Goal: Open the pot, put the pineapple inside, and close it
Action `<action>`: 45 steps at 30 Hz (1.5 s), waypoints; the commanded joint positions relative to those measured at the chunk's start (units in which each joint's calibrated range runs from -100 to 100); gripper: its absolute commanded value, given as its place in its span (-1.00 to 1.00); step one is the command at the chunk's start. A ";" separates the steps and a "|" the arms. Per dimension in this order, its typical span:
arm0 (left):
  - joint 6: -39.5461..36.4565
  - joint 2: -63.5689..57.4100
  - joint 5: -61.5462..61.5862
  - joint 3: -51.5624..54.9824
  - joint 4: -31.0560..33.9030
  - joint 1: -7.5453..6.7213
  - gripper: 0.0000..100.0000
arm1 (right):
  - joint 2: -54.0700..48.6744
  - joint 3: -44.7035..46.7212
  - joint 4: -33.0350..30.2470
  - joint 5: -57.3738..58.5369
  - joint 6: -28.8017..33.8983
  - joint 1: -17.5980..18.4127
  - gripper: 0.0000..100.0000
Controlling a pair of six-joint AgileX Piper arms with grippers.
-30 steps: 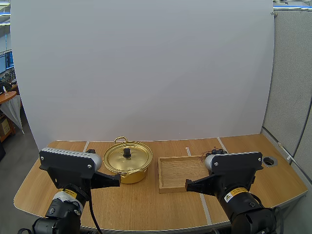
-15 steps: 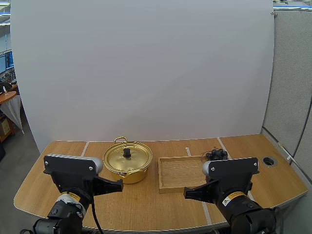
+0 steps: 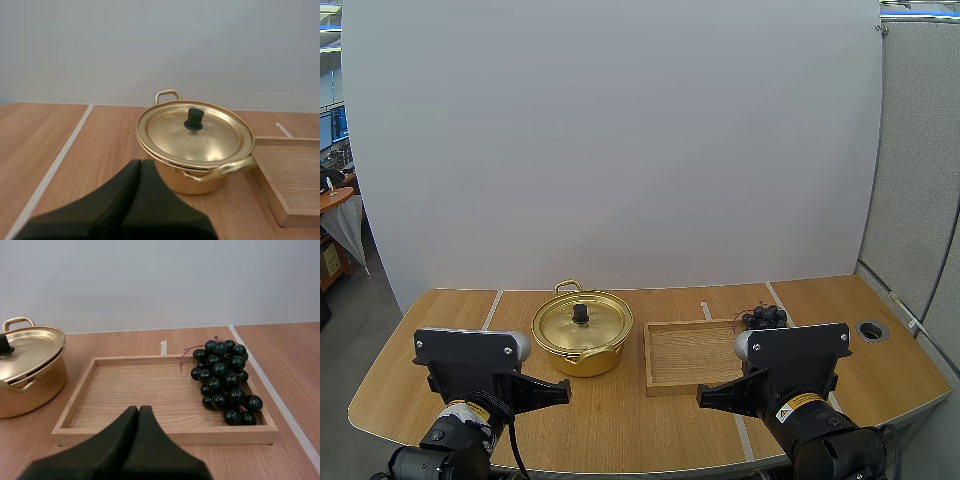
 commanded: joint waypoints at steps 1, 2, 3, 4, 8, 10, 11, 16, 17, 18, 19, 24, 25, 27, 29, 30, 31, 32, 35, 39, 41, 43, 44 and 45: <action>-4.70 -0.57 1.52 0.14 1.75 0.67 -1.00 | -0.43 0.12 -0.09 0.26 0.15 -0.28 -1.00; -4.70 -0.57 1.52 0.14 1.75 0.67 -1.00 | -0.43 0.12 -0.09 0.26 0.15 -0.28 -1.00; -4.70 -0.57 1.52 0.14 1.75 0.67 -1.00 | -0.43 0.12 -0.09 0.26 0.15 -0.28 -1.00; -4.70 -0.57 1.52 0.14 1.75 0.67 -1.00 | -0.43 0.12 -0.09 0.26 0.15 -0.28 -1.00; -4.59 -0.57 0.22 0.14 1.86 0.65 -1.00 | -0.43 0.12 -0.09 0.26 0.15 -0.28 -1.00; -4.59 -0.57 -0.63 0.14 1.86 0.65 -1.00 | -0.43 0.12 -0.09 0.26 0.15 -0.28 -1.00; -4.59 -0.57 -1.03 0.14 1.86 0.65 -1.00 | -0.43 0.12 -0.09 0.26 0.15 -0.28 -1.00; -4.59 -0.57 -1.03 0.14 1.86 0.65 -1.00 | -0.43 0.12 -0.09 0.26 0.15 -0.28 -1.00; -4.59 -0.57 -1.03 0.14 1.86 0.65 -1.00 | -0.43 0.12 -0.09 0.26 0.15 -0.28 -1.00; -4.59 -0.57 -1.03 0.14 1.86 0.65 -1.00 | -0.43 0.12 -0.09 0.26 0.15 -0.28 -1.00; -4.59 -0.57 -1.03 0.14 1.86 0.65 -1.00 | -0.43 0.12 -0.09 0.26 0.15 -0.28 -1.00; -4.59 -2.47 -1.05 0.14 1.86 0.65 -1.00 | -0.43 0.12 -0.09 0.16 0.15 -0.28 -1.00; -4.59 -2.47 -1.05 0.14 1.86 0.65 -1.00 | -0.43 0.12 -0.09 0.16 0.15 -0.28 -1.00; -4.51 -2.47 -1.86 0.14 1.86 0.70 -1.00 | -0.43 0.12 0.01 -0.04 0.15 -0.28 -1.00; -4.51 -2.47 -1.86 0.14 1.86 0.70 -1.00 | -0.43 0.12 0.01 -0.04 0.15 -0.28 -1.00; -4.51 -2.47 -1.86 0.14 1.86 0.70 -1.00 | -0.43 0.12 0.01 -0.04 0.15 -0.28 -1.00; -4.51 -2.47 -1.86 0.14 1.86 0.70 -1.00 | -0.43 0.12 0.01 -0.04 0.15 -0.28 -1.00; -4.51 -2.47 -1.86 0.14 1.86 0.70 -1.00 | -0.43 0.12 0.01 -0.04 0.15 -0.28 -1.00; -4.51 -2.47 -1.86 0.14 1.86 0.70 -1.00 | -0.43 0.12 0.01 -0.04 0.15 -0.28 -1.00; -4.51 -2.47 -1.86 0.14 1.86 0.70 -1.00 | -0.43 0.12 0.01 -0.04 0.15 -0.28 -1.00; -4.51 -2.47 -1.86 0.14 1.86 0.70 -1.00 | -0.43 0.12 0.01 -0.04 0.15 -0.28 -1.00; -4.51 -2.47 -1.86 0.14 1.86 0.70 -1.00 | -0.43 0.12 0.01 -0.04 0.15 -0.28 -1.00; -4.51 -2.47 -1.86 0.14 1.86 0.70 -1.00 | -0.43 0.12 0.01 -0.04 0.15 -0.28 -1.00; -4.51 -2.47 -1.86 0.14 1.86 0.70 -1.00 | -0.43 0.12 0.01 -0.04 0.15 -0.28 -1.00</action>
